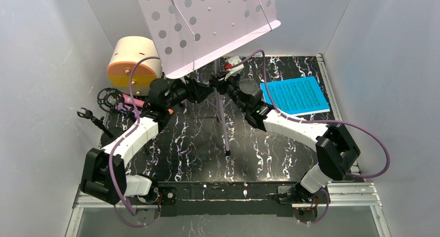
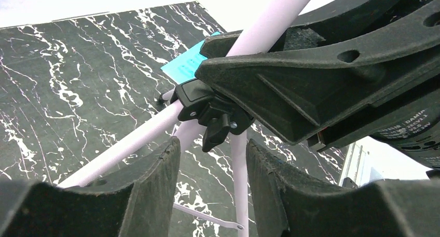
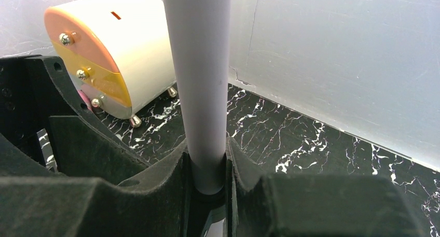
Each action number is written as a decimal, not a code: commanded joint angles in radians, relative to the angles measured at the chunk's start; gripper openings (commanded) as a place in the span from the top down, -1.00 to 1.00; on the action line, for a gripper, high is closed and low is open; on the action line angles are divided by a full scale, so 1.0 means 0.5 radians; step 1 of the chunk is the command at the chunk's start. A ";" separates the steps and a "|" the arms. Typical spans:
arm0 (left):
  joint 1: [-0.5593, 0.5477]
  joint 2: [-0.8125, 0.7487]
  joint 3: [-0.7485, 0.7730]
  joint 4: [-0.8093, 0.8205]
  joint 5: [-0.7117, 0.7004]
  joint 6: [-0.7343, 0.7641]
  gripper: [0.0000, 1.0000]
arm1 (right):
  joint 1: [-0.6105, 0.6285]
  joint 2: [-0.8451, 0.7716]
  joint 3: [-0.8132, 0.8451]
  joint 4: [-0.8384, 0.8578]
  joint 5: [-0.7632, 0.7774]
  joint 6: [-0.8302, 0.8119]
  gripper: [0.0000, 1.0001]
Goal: Pack up the instrument practice props
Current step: Unscrew the knob on the music stand.
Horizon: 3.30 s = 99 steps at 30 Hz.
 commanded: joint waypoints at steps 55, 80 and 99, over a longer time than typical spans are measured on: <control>0.021 0.226 -0.015 0.213 -0.246 -1.930 0.80 | 0.014 -0.068 -0.318 0.108 -0.011 0.363 0.97; 0.015 0.174 -0.316 0.563 -0.277 -2.316 1.00 | 0.013 -0.121 -0.441 0.257 -0.004 0.461 0.97; 0.015 -0.128 -0.060 -0.176 -0.310 -1.293 0.03 | 0.013 -0.169 -0.438 0.244 0.023 0.374 0.97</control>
